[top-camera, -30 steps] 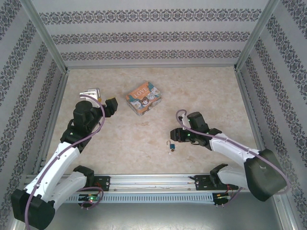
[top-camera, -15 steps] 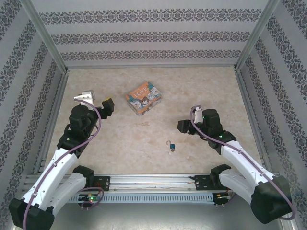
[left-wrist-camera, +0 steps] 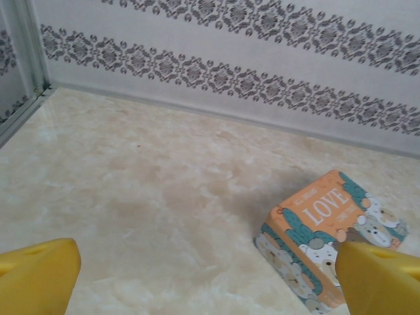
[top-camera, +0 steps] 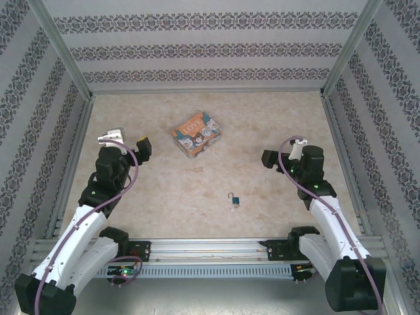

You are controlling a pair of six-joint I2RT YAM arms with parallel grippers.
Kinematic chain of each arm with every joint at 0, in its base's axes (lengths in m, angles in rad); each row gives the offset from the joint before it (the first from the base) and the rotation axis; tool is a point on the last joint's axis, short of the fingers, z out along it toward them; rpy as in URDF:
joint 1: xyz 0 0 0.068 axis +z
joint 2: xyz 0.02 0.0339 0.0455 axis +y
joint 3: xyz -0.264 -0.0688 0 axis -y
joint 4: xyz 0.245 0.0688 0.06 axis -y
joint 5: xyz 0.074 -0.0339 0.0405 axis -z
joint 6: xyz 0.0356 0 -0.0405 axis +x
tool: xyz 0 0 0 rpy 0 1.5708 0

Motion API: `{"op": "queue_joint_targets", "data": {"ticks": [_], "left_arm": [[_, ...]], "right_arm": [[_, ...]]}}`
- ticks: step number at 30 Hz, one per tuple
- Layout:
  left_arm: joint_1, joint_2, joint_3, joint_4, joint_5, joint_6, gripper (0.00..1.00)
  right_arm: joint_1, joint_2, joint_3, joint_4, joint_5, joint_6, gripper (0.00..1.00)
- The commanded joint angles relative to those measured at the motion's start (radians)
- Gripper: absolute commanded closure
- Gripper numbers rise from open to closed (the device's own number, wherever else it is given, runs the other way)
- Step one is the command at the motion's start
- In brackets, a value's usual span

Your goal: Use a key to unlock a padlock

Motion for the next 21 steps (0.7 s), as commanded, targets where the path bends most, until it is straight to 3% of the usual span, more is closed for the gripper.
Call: {"op": "queue_joint_targets", "data": {"ticks": [1,5,9,16,21], "left_arm": [[0.019,-0.013,-0.031,0.033,-0.077,0.012,0.01],[0.028,-0.022,-0.085,0.038,-0.155,-0.013,0.01],[0.047,-0.043,-0.122,0.034,-0.163,-0.017,0.01],[0.073,-0.046,-0.135,-0.02,-0.166,0.006,0.01],[0.098,-0.04,-0.167,-0.01,-0.155,0.006,0.01]], "right_arm": [[-0.019,0.002,-0.032,0.082,0.07,-0.063,0.02],[-0.025,0.03,-0.096,0.208,0.187,-0.126,0.02],[-0.027,0.091,-0.204,0.436,0.28,-0.135,0.02],[-0.028,0.265,-0.204,0.616,0.278,-0.206,0.01],[-0.031,0.392,-0.224,0.881,0.269,-0.238,0.01]]}}
